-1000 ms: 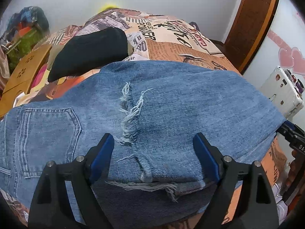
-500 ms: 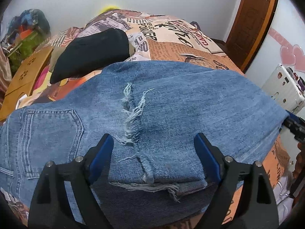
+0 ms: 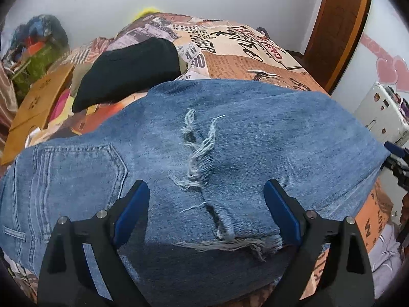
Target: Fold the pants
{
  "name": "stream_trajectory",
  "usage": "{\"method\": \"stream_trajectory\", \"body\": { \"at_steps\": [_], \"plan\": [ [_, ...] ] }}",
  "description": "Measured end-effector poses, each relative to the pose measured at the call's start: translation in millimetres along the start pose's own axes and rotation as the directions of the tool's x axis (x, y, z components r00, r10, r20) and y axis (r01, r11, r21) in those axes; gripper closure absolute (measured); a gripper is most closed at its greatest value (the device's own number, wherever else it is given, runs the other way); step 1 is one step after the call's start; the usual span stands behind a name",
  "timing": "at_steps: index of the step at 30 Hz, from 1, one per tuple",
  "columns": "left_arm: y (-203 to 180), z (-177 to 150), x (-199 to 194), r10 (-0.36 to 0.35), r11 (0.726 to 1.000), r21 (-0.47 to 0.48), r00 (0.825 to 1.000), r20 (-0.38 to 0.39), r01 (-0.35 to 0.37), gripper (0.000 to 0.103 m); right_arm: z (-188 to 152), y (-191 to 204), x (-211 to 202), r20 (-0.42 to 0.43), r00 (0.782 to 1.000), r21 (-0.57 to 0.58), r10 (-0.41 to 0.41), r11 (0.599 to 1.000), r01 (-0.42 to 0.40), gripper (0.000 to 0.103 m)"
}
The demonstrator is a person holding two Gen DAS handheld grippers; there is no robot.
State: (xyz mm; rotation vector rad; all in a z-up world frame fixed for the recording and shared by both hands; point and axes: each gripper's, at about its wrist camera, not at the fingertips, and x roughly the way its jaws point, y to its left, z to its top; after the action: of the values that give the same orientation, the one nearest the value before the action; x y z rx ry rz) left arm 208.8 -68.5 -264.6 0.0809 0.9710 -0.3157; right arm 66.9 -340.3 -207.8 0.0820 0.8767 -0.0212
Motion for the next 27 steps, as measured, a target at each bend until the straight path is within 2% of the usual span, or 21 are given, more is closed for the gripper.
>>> {"method": "stream_trajectory", "body": {
  "at_steps": [5, 7, 10, 12, 13, 15, 16, 19, 21, 23, 25, 27],
  "plan": [
    [9.6, 5.9, -13.2, 0.089, 0.996, 0.015, 0.996, 0.008, -0.089, 0.015, -4.0, -0.5, -23.6, -0.002, 1.000, -0.064, -0.002, 0.998, 0.002, 0.016],
    [16.2, 11.4, -19.6, 0.099, 0.995, 0.004, 0.995, 0.015, -0.099, 0.018, -3.8, -6.3, -36.0, 0.016, 1.000, -0.066, -0.020, 0.998, 0.021, 0.016],
    [18.9, 23.7, -29.5, 0.096, 0.995, -0.008, 0.994, 0.053, -0.095, 0.018, 4.5, -20.7, -52.1, 0.055, 0.998, -0.023, 0.004, 1.000, -0.002, 0.016],
    [15.9, 31.1, -32.1, 0.087, 0.996, -0.008, 0.993, 0.075, -0.086, 0.018, 15.5, -22.6, -53.2, 0.085, 0.996, -0.004, 0.021, 1.000, -0.021, 0.021],
    [12.1, 35.6, -30.9, 0.079, 0.997, -0.007, 0.994, 0.081, -0.078, 0.018, 20.3, -22.5, -50.6, 0.092, 0.995, 0.000, 0.032, 0.999, -0.032, 0.029],
    [4.1, 42.0, -24.8, 0.060, 0.998, -0.002, 0.995, 0.075, -0.060, 0.018, 34.4, -17.3, -40.2, 0.098, 0.991, 0.014, 0.088, 0.996, -0.090, 0.042],
    [-0.7, 44.5, -20.1, 0.050, 0.999, 0.003, 0.996, 0.067, -0.050, 0.018, 44.0, -11.7, -30.0, 0.097, 0.985, 0.023, 0.143, 0.989, -0.146, 0.048],
    [-18.4, 47.7, -2.7, 0.032, 0.998, 0.048, 0.999, 0.039, -0.034, 0.020, 60.5, 5.9, -5.2, 0.082, 0.969, 0.010, 0.231, 0.973, -0.233, 0.060],
    [-25.4, 48.2, 10.2, 0.070, 0.995, 0.075, 0.997, 0.018, -0.072, 0.024, 70.9, 21.5, 15.0, 0.061, 0.961, -0.021, 0.269, 0.963, -0.269, 0.063],
    [-24.0, 48.8, 20.0, 0.070, 0.995, 0.070, 0.998, -0.002, -0.070, 0.024, 79.3, 37.5, 37.6, 0.017, 0.952, -0.049, 0.305, 0.951, -0.304, 0.065],
    [-16.8, 51.5, 24.2, 0.054, 0.998, 0.045, 0.999, -0.008, -0.054, 0.024, 82.8, 49.3, 65.2, -0.054, 0.950, -0.077, 0.307, 0.948, -0.310, 0.066],
    [-11.5, 52.9, 26.4, 0.067, 0.997, 0.034, 0.998, -0.008, -0.067, 0.024, 80.6, 53.4, 88.5, -0.113, 0.951, -0.102, 0.287, 0.949, -0.299, 0.068]
  ]
}}
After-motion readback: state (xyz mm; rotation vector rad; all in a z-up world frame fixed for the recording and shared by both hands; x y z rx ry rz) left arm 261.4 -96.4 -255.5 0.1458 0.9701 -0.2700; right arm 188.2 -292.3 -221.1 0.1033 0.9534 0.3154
